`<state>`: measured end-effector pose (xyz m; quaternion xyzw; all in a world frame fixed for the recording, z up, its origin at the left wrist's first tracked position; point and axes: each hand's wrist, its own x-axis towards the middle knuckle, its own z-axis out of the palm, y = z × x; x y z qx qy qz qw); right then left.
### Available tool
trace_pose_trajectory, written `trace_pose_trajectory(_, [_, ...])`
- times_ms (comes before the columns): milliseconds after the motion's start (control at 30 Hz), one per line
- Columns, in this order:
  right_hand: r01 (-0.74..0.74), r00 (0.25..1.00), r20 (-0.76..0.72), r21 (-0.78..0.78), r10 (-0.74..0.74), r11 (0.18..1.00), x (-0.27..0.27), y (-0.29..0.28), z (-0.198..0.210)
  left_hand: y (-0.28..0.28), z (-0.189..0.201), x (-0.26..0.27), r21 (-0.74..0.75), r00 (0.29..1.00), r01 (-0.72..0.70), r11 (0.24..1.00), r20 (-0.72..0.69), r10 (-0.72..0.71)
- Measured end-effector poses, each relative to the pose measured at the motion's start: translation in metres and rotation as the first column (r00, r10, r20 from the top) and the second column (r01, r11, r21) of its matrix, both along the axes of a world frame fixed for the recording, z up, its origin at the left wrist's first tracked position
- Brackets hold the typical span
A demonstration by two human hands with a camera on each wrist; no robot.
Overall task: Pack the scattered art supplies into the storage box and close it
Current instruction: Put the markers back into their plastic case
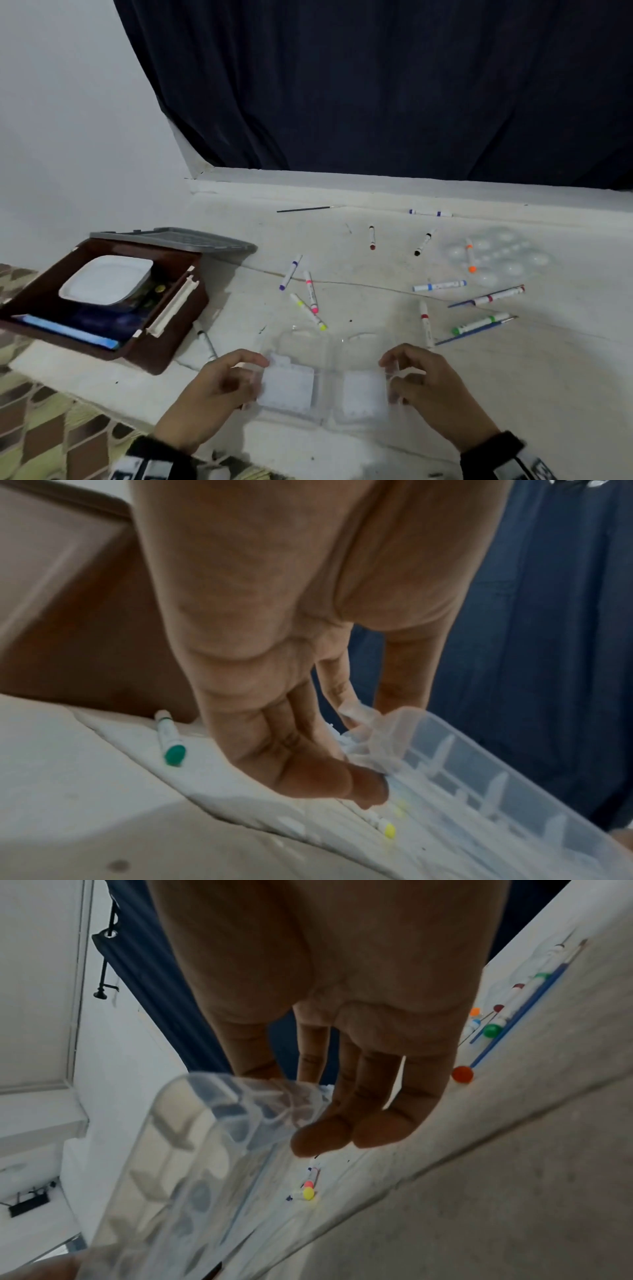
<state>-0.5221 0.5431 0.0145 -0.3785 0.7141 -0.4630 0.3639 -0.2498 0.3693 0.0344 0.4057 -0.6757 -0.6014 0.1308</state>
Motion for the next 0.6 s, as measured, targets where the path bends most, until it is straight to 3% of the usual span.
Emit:
trace_pose_trajectory(100, [-0.027,0.998,-0.054,0.060,0.030,0.998,0.023,-0.008,-0.009,-0.017,-0.013,0.024,-0.050,0.998,0.047,0.998,0.035,-0.045])
trace_pose_trajectory(200, [0.035,0.977,-0.213,0.118,-0.009,0.992,0.039,-0.013,-0.018,-0.029,-0.026,0.040,-0.167,0.994,0.066,0.984,0.094,-0.051])
trace_pose_trajectory(300, [0.132,0.901,-0.421,0.041,-0.102,0.990,0.050,-0.019,-0.014,-0.039,-0.032,0.053,-0.313,0.990,-0.013,0.950,0.128,0.055])
trace_pose_trajectory(367, [0.096,0.868,-0.485,-0.045,-0.106,0.994,0.054,-0.031,-0.009,-0.046,-0.032,0.058,-0.398,0.986,-0.045,0.916,0.131,0.106])
trace_pose_trajectory(467, [-0.049,0.793,-0.609,-0.012,0.032,0.999,0.058,-0.062,-0.002,-0.056,-0.034,0.059,-0.522,0.970,0.059,0.851,0.233,0.075])
trace_pose_trajectory(600, [-0.133,0.650,-0.706,0.258,0.281,0.957,0.060,-0.107,0.004,-0.067,-0.033,0.049,-0.553,0.883,0.249,0.795,0.467,0.048])
